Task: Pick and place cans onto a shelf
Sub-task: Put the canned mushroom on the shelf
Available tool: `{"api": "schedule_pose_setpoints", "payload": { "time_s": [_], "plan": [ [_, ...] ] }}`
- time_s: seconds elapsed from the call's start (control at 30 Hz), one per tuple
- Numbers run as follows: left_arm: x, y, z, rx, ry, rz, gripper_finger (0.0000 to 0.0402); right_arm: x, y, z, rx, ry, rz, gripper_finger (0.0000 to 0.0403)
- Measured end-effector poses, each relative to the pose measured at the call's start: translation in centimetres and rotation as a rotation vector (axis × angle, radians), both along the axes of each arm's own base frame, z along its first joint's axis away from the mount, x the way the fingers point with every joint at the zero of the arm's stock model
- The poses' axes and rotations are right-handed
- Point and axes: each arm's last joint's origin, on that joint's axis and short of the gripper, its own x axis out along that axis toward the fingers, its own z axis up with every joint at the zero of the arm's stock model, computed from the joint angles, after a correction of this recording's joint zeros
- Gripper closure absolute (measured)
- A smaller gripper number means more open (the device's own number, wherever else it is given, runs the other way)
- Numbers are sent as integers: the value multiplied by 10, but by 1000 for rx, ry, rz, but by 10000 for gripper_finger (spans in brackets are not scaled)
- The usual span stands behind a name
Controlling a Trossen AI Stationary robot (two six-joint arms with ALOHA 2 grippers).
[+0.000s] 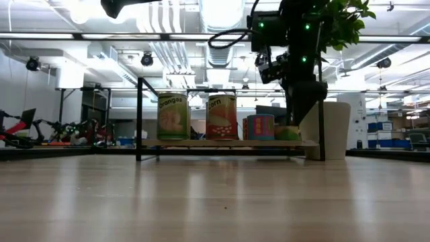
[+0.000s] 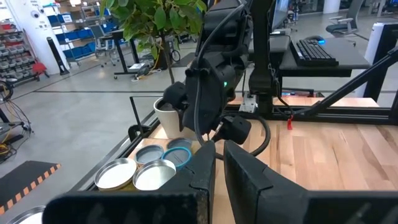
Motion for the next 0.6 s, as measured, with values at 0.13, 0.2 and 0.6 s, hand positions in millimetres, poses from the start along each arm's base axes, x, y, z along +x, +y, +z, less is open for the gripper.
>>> {"api": "schedule_pose_setpoints", "payload": {
  "time_s": [0.13,0.2,0.6],
  "plan": [
    [0,0,0,0,0,0,387,2,3,6,-4,-22,17,76],
    [0,0,0,0,0,0,387,3,3,7,-5,-23,26,77],
    [0,0,0,0,0,0,387,5,-8,11,-121,7,86,327]
  ]
}}
